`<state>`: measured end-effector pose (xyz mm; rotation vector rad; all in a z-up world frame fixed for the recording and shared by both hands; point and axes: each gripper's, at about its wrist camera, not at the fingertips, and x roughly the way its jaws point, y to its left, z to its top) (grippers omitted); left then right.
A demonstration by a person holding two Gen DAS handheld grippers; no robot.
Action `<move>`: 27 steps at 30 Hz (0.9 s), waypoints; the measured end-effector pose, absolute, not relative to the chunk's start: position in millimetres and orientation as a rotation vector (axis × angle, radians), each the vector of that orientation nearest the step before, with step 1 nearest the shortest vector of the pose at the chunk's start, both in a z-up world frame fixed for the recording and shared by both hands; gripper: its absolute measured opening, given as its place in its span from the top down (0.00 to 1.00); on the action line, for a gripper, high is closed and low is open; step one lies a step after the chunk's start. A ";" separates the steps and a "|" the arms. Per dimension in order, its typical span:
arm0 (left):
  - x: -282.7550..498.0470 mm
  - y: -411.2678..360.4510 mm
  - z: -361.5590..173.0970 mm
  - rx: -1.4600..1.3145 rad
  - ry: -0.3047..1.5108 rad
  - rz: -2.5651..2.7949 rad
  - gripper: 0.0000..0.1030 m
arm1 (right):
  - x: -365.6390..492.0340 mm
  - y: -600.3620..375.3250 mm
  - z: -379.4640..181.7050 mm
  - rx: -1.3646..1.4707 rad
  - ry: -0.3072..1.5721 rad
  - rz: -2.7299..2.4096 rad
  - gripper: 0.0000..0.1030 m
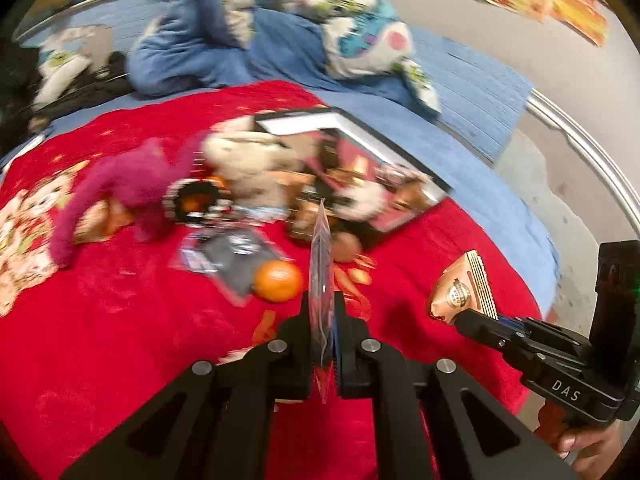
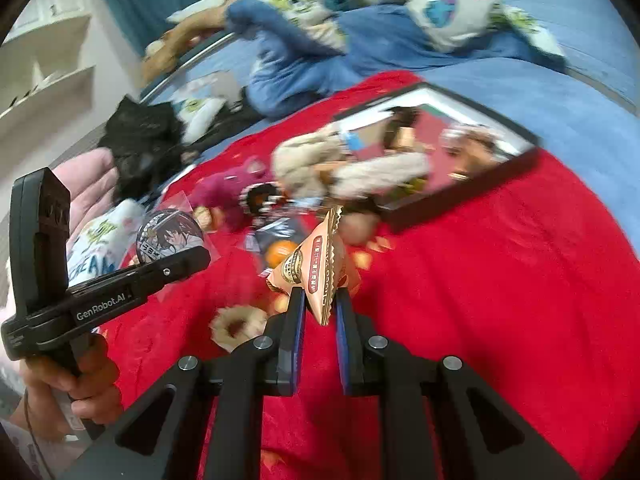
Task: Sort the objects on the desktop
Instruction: 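Lift badge bag with left gripper while right gripper lifts chocolate packet, then carry badge bag with left gripper while right gripper carries chocolate packet over the box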
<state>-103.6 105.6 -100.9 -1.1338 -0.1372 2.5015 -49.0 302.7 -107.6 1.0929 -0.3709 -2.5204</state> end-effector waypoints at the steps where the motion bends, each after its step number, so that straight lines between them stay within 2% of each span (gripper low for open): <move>1: -100.9 115.1 -101.3 -1.126 -0.108 2.485 0.93 | -44.5 308.8 -107.8 1.097 -0.379 -2.537 0.86; 3: -97.7 129.6 -101.8 -1.118 -0.067 2.464 0.93 | -33.2 325.2 -107.9 1.109 -0.400 -2.579 0.86; 13: -103.6 148.8 -97.4 -1.117 -0.096 2.417 0.93 | -16.1 355.5 -105.8 1.109 -0.443 -2.656 0.86; 27: -138.6 170.0 -87.7 -1.142 -0.144 2.441 0.93 | -67.5 359.6 -105.1 1.060 -0.338 -2.593 0.86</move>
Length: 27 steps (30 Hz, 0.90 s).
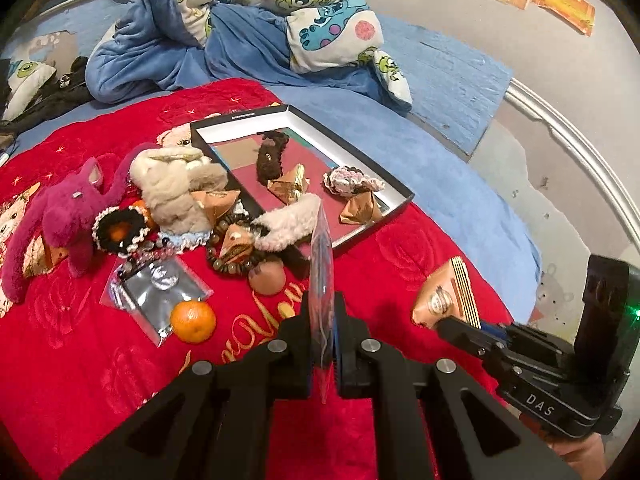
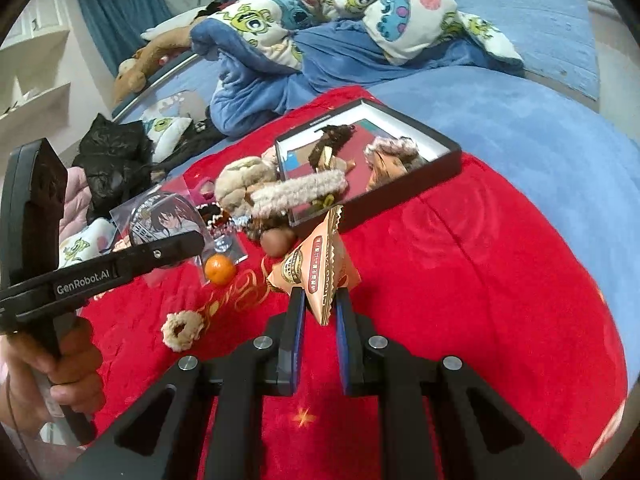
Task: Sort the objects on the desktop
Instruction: 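Carry badge bag with left gripper while right gripper carries chocolate packet over the box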
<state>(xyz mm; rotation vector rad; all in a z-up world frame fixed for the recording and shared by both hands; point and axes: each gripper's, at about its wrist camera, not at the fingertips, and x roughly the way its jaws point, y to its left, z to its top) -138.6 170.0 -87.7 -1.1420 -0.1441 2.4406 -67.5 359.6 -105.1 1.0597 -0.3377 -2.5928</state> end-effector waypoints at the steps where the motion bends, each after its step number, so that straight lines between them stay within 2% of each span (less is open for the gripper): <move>1: -142.3 174.1 -87.7 -1.143 -0.137 2.441 0.93 | -75.8 362.0 -104.8 1.057 -0.326 -2.584 0.86; 14: -197.8 205.0 -97.7 -1.197 -0.119 2.502 0.93 | -151.7 387.6 -101.2 1.009 -0.334 -2.534 0.86; 27: -262.7 244.1 -121.1 -1.256 -0.088 2.500 0.93 | -216.1 398.3 -113.3 1.055 -0.252 -2.508 0.86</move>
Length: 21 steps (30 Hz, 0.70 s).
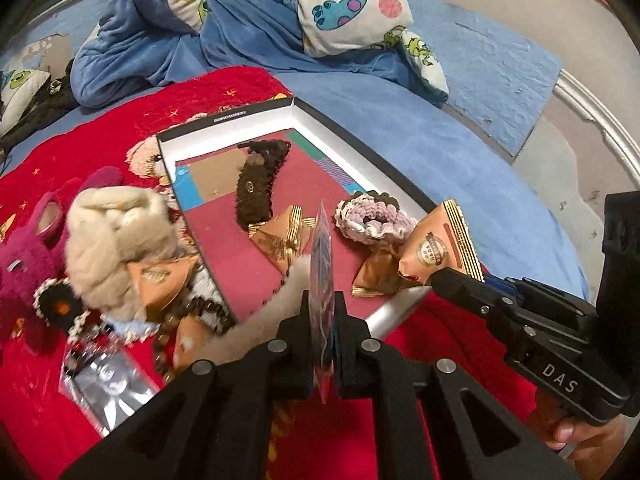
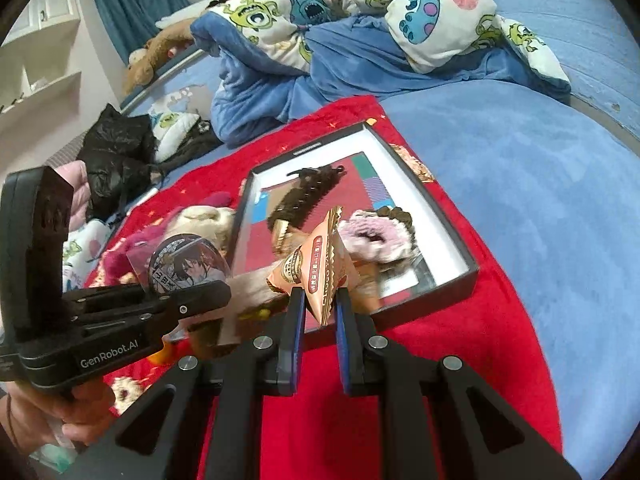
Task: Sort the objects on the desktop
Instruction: 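Carry badge bag with left gripper while right gripper carries chocolate packet over the box, then lower badge bag and chocolate packet into the box and open both grippers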
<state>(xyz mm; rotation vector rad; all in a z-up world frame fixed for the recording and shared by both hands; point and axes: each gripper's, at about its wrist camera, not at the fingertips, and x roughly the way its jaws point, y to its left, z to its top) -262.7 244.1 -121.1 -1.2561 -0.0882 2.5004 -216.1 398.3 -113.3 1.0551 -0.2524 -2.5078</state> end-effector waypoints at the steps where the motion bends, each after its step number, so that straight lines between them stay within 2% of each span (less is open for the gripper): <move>1: -266.8 245.6 -122.8 -1.257 -0.089 2.501 0.93 | -220.6 400.1 -114.6 1.057 -0.259 -2.506 0.86; 14: -325.5 269.2 -143.4 -1.300 -0.084 2.505 0.93 | -270.0 411.2 -140.8 1.138 -0.245 -2.494 0.86; 18: -327.3 272.4 -146.9 -1.325 -0.116 2.496 0.93 | -275.9 409.9 -139.8 1.149 -0.188 -2.503 0.86; 21: -320.9 275.6 -149.1 -1.322 -0.074 2.495 0.93 | -275.4 408.5 -140.4 1.153 -0.172 -2.509 0.86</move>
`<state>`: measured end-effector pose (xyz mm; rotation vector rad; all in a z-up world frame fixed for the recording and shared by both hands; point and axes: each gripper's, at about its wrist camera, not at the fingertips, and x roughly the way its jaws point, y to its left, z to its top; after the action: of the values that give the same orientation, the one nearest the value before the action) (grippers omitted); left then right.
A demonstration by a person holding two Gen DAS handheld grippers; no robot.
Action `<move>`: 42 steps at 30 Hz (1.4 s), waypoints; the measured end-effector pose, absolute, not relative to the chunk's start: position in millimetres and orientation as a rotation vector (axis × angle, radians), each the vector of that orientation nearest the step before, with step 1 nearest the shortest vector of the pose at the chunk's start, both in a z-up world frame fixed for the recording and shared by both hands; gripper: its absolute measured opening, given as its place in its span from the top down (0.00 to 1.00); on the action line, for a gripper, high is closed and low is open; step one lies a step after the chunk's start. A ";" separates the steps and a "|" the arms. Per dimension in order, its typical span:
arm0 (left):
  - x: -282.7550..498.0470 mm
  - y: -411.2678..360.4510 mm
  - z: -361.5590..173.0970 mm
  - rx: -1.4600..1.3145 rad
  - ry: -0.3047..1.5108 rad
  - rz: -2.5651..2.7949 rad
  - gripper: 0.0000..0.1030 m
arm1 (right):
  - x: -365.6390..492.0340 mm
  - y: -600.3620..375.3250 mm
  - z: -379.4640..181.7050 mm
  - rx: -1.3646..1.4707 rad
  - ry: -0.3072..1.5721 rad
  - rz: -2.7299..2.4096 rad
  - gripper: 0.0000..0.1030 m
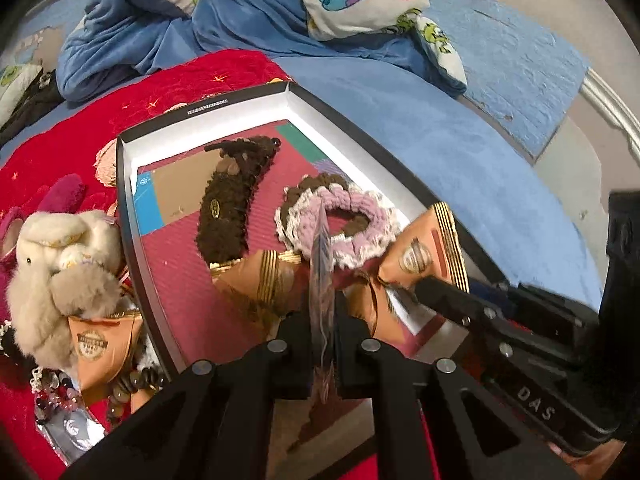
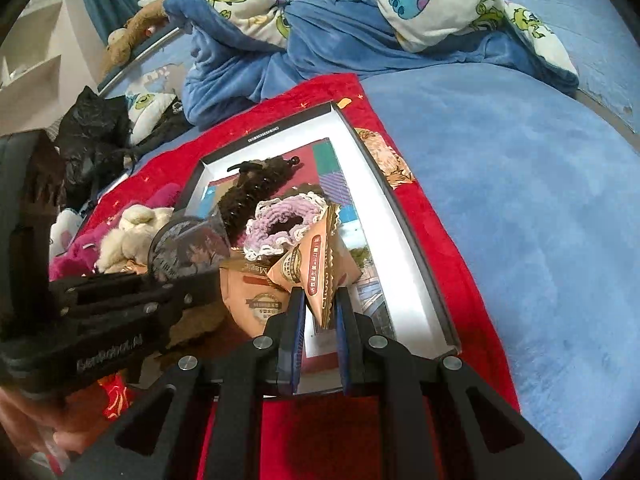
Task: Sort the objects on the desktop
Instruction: 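Lower badge bag and chocolate packet into the box and open both grippers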
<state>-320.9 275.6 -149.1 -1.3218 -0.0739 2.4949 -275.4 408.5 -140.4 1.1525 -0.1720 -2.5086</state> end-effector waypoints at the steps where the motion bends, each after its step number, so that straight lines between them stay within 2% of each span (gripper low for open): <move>1: -319.7 276.5 -150.0 -1.322 -0.066 2.489 0.93 | -275.1 407.1 -140.6 1.149 -0.157 -2.514 0.86; 24: -313.3 280.7 -158.8 -1.334 -0.045 2.474 0.92 | -260.3 409.3 -147.4 0.929 -0.186 -2.605 0.86; 25: -312.1 281.5 -158.2 -1.331 -0.038 2.466 0.89 | -257.9 409.0 -147.2 0.905 -0.180 -2.605 0.85; 26: -311.8 282.5 -157.6 -1.329 -0.025 2.467 0.81 | -255.0 408.5 -146.9 0.880 -0.178 -2.599 0.79; 27: -310.7 283.4 -157.2 -1.328 0.002 2.484 0.78 | -251.1 406.8 -146.4 0.849 -0.168 -2.587 0.68; 28: -310.6 282.8 -157.6 -1.331 0.024 2.504 0.77 | -248.7 406.1 -146.1 0.839 -0.155 -2.605 0.66; 30: -310.7 277.4 -157.0 -1.332 0.001 2.511 0.69 | -245.5 409.0 -145.1 0.822 -0.168 -2.634 0.50; 31: -310.6 275.3 -156.3 -1.330 -0.015 2.505 0.69 | -243.9 412.1 -144.1 0.803 -0.188 -2.632 0.47; 32: -310.8 273.8 -155.0 -1.335 -0.024 2.504 0.65 | -242.4 416.2 -143.0 0.786 -0.212 -2.639 0.35; 33: -311.4 272.5 -153.5 -1.341 -0.027 2.508 0.54 | -240.2 420.3 -141.6 0.764 -0.236 -2.645 0.20; 34: -311.5 270.0 -151.0 -1.339 -0.027 2.527 0.49 | -237.1 424.4 -139.5 0.735 -0.257 -2.659 0.12; 35: -311.3 267.9 -148.4 -1.343 -0.010 2.562 0.35 | -235.5 427.5 -138.3 0.716 -0.281 -2.648 0.04; 36: -311.7 266.2 -147.0 -1.364 0.020 2.603 0.16 | -233.2 430.5 -137.3 0.704 -0.307 -2.637 0.00; 38: -312.8 261.7 -145.5 -1.371 0.018 2.620 0.00 | -227.9 434.2 -134.8 0.695 -0.314 -2.705 0.00; 42: -308.1 255.0 -141.1 -1.378 -0.061 2.579 0.00 | -223.0 445.4 -132.2 0.723 -0.366 -2.754 0.00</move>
<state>-308.1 255.0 -141.1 -1.3775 -0.0611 2.5786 -223.0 445.4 -132.2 0.7235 -0.3663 -2.7539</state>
